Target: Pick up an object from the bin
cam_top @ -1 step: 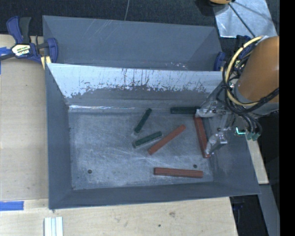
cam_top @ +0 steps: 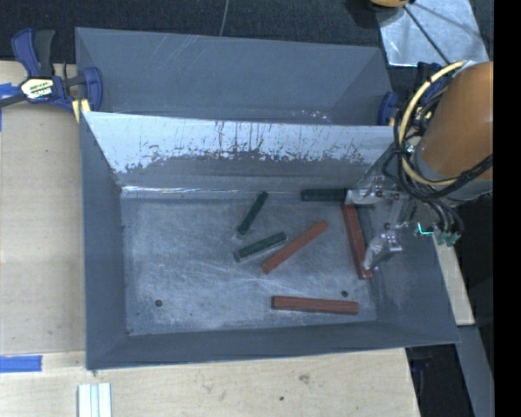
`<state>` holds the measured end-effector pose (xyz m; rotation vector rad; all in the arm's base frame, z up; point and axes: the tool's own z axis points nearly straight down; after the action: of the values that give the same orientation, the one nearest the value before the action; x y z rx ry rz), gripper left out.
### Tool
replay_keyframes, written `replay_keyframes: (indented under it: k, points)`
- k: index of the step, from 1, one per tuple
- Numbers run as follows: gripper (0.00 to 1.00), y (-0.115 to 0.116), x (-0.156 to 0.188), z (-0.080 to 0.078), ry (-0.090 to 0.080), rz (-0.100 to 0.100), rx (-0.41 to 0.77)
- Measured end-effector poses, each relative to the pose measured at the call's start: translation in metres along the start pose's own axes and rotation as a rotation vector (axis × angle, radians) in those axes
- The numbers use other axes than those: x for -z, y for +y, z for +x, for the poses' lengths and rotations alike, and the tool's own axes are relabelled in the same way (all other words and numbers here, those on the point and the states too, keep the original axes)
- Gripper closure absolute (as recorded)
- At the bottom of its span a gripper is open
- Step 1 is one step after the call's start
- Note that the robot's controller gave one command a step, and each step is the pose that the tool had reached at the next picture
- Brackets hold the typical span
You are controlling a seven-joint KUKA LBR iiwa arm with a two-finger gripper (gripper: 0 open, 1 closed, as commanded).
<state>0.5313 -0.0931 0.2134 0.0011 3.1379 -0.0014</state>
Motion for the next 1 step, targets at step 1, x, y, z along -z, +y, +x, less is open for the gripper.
replay_keyframes:
  k: [1]
  points:
    - [0.0, 0.0141, -0.0422, -0.0031, -0.005, 0.001, 0.066]
